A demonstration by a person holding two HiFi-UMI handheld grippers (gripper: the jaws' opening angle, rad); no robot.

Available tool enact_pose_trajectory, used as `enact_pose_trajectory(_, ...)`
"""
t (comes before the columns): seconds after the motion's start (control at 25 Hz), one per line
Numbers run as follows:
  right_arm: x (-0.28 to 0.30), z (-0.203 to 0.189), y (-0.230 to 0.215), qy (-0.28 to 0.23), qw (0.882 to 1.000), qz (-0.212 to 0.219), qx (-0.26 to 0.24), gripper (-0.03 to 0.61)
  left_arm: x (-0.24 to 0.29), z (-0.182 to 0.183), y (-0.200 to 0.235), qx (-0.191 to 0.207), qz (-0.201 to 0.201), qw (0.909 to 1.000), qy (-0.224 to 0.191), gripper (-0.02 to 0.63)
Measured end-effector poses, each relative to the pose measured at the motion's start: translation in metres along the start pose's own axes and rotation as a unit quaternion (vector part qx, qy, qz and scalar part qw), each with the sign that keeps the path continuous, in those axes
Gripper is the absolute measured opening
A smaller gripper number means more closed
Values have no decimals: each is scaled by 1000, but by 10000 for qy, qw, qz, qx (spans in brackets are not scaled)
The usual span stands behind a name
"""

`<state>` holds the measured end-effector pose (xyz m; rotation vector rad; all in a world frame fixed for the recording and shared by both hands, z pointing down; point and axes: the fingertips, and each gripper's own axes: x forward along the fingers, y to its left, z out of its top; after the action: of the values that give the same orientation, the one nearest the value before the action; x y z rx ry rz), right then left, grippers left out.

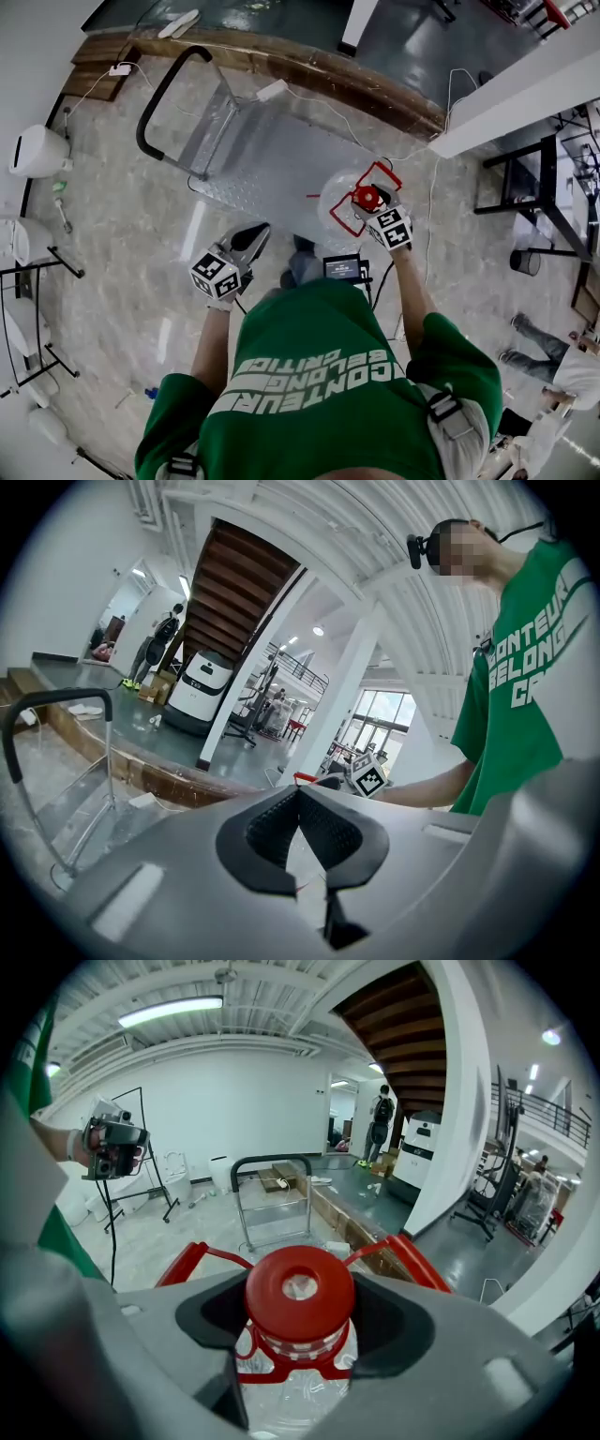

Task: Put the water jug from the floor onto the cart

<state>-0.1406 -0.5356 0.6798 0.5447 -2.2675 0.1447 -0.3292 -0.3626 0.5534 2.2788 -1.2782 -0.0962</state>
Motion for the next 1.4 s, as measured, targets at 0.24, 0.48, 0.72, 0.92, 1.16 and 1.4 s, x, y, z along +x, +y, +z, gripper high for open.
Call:
enact_pose_trajectory(0.24, 52, -12, 0, 302, 9987, 377, -132, 301, 7, 3, 17, -75, 204, 9997, 66, 8)
enact_pose_trajectory(0.48, 100, -31, -2, 701, 9945, 708, -309, 301, 15, 13, 26, -110, 253, 9996, 29, 8)
enact_pose_trajectory(0.72, 134, -39, 6, 1188, 9864, 1060, -420, 301, 22, 13, 37, -210, 415, 9989, 82, 8)
enact_pose_trajectory(0.92, 164, -49, 2, 1487, 9804, 1209, -456, 301, 27, 16, 46, -277, 554, 9980, 107, 8)
enact_pose_trajectory(1.16, 193, -69, -1, 1878, 9727, 1254, -531, 301, 29, 16, 53, -371, 734, 9965, 120, 8)
enact_pose_trajectory(1.4, 219, -89, 3, 2250, 9655, 1205, -516, 301, 28, 14, 63, -508, 847, 9950, 133, 8)
